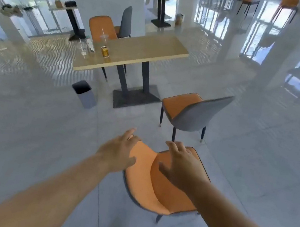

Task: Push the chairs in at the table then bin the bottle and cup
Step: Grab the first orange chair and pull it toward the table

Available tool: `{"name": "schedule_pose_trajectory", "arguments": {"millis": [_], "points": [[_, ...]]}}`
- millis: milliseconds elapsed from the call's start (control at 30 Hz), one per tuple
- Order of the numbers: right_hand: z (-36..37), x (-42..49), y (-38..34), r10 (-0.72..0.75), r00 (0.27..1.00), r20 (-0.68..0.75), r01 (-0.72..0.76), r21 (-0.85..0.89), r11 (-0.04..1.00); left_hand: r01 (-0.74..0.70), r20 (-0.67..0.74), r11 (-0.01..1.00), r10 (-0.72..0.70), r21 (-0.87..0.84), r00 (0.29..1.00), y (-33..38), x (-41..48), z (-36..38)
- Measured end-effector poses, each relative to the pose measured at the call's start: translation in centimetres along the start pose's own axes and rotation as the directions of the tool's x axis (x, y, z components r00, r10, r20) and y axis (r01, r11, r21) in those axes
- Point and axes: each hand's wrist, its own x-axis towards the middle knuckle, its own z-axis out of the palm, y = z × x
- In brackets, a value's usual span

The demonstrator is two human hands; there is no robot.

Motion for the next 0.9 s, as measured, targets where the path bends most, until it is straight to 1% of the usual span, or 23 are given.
{"name": "schedule_pose_trajectory", "arguments": {"millis": [33, 67, 133, 233, 367, 433, 500, 600, 667, 800, 900], "points": [[1.0, 0.5, -0.6, 0.048, 0.999, 0.014, -0.048, -0.002, 0.999, -0.038, 0.021, 0.999, 0.037, 0.011, 0.999, -1.4, 0.9, 0.3], [2.2, 1.1, -1.2, 0.116, 0.993, 0.014, -0.116, -0.003, 0.993, -0.046, 0.041, 0.999, 0.045, 0.026, 0.998, -2.7, 1.8, 0.5], [4.8, 1.3, -2.3, 0.223, 0.972, 0.074, -0.224, -0.002, 0.975, -0.085, 0.115, 0.994, 0.078, 0.061, 0.990, -5.8, 3.8, 1.5], [8.8, 2.0, -4.4, 0.346, 0.928, 0.138, -0.349, -0.003, 0.937, -0.209, 0.212, 0.968, 0.177, 0.137, 0.961, -10.0, 6.4, 3.0], [14.2, 3.0, -7.5, 0.426, 0.879, 0.214, -0.440, 0.022, 0.897, -0.316, 0.361, 0.928, 0.231, 0.198, 0.903, -13.5, 9.2, 5.0], [16.7, 3.3, -8.5, 0.455, 0.848, 0.273, -0.477, 0.017, 0.879, -0.363, 0.427, 0.896, 0.232, 0.257, 0.874, -14.0, 10.3, 6.4], [18.9, 3.6, -9.1, 0.487, 0.808, 0.333, -0.513, -0.009, 0.858, -0.383, 0.470, 0.880, 0.223, 0.280, 0.854, -14.2, 11.2, 7.7], [21.4, 3.7, -9.4, 0.539, 0.750, 0.383, -0.566, -0.051, 0.823, -0.419, 0.492, 0.870, 0.255, 0.258, 0.832, -13.8, 12.6, 9.3], [22.7, 3.6, -9.3, 0.568, 0.722, 0.395, -0.592, -0.072, 0.802, -0.463, 0.479, 0.835, 0.289, 0.297, 0.829, -13.5, 13.6, 9.8], [23.8, 4.0, -8.9, 0.576, 0.721, 0.386, -0.590, -0.094, 0.802, -0.508, 0.421, 0.772, 0.343, 0.383, 0.839, -14.0, 14.5, 9.8], [23.7, 3.9, -9.1, 0.539, 0.733, 0.414, -0.544, -0.118, 0.830, -0.516, 0.419, 0.763, 0.352, 0.390, 0.837, -14.8, 13.4, 9.5]]}}
